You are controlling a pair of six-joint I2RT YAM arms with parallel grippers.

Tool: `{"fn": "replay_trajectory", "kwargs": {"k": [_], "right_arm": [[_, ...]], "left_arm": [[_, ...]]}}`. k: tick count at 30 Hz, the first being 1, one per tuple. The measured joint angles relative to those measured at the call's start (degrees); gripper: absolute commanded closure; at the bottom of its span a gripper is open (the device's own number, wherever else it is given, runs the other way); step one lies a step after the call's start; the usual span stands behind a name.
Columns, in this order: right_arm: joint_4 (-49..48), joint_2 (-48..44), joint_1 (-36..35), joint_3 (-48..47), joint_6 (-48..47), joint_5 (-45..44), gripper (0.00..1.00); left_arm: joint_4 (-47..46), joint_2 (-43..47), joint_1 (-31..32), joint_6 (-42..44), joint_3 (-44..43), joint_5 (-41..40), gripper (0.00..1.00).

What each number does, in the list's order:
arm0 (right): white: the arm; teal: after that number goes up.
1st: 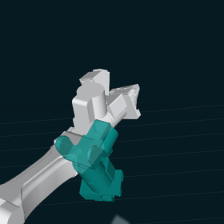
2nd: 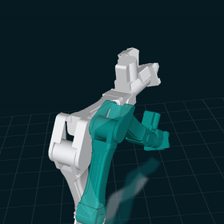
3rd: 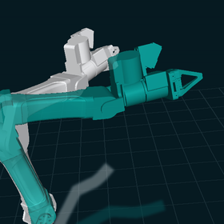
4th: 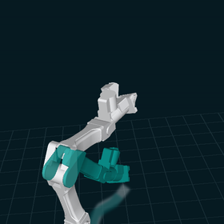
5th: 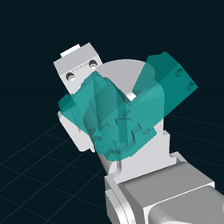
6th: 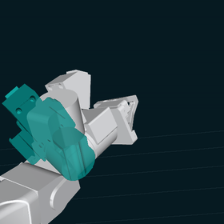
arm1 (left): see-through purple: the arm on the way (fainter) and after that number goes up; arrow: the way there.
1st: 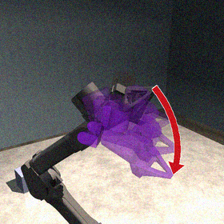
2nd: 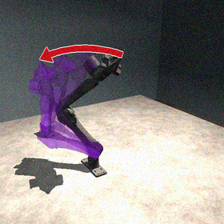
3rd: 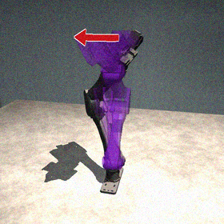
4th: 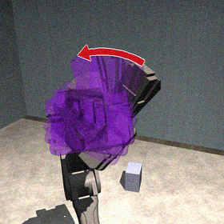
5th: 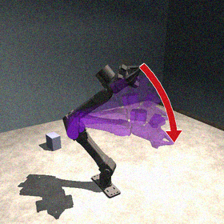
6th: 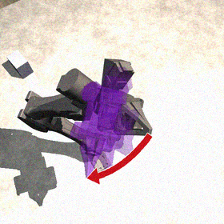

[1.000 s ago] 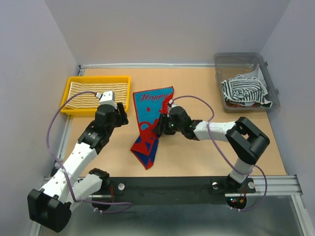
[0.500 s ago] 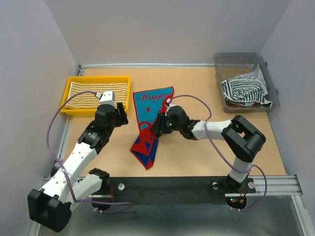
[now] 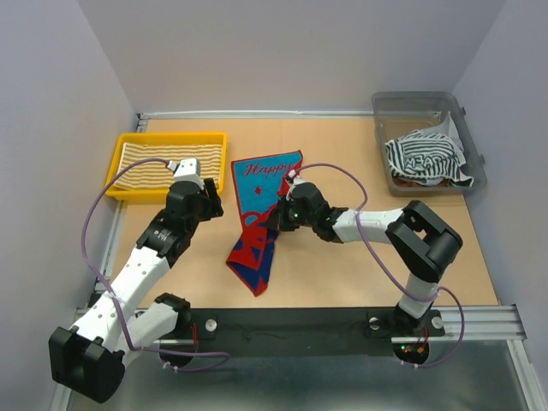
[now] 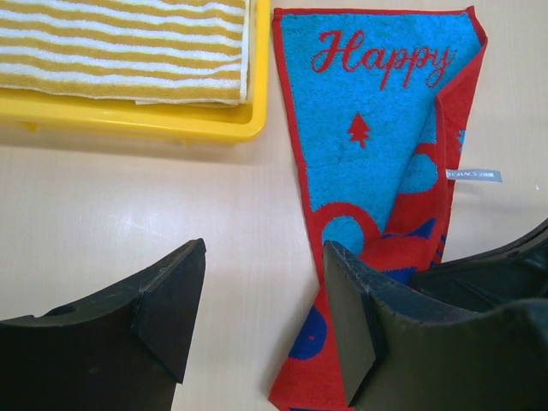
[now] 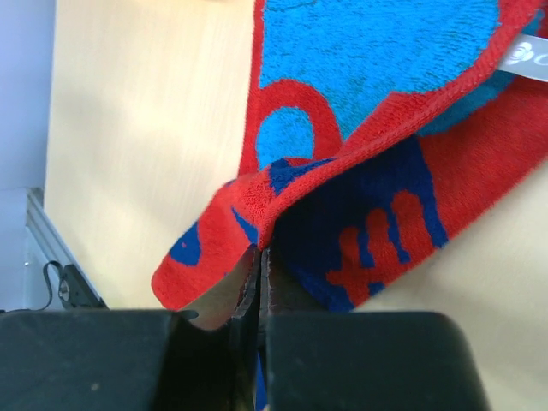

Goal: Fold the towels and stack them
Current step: Flatten out the crumpled towel

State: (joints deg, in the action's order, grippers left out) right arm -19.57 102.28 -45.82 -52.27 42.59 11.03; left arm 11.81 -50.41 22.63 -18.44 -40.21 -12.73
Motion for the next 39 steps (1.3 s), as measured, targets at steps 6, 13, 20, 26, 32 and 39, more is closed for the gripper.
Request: {"fn": "replay_trajectory", "kwargs": {"k": [6,13,20,26,32,39], "right_arm": [[11.30,-7.87,0.94,0.02,-2.62,-2.64,0.99],[34.29,-18.71,5.95,-0.04,-7.80,-9.94,0.96],[55.67,-19.85,9.14,-0.83,-9.62,-21.88,0.79],[65.46,-19.85,9.81,-4.83,-9.60,-31.28,0.69],[64.02,-19.85,9.88,-8.00,-14.32,-29.00,0.57],[52.76,-13.40,10.05,-13.79,-23.04,-21.35,0.55]], "left_arm": [[0.00,-0.04,-0.22,0.11,0.00,0.04,0.32],[-0.02,-1.03,-0.24,0.20,0.00,0.57,0.32],[-0.02,-2.27,-0.26,0.42,0.00,2.25,0.32],[-0.26,-4.52,-0.26,0.63,0.00,4.48,0.31],[-0.76,-9.73,0.17,0.15,-0.24,9.33,0.31],[-2.27,-23.21,5.03,-1.62,-10.36,10.88,0.31]]}}
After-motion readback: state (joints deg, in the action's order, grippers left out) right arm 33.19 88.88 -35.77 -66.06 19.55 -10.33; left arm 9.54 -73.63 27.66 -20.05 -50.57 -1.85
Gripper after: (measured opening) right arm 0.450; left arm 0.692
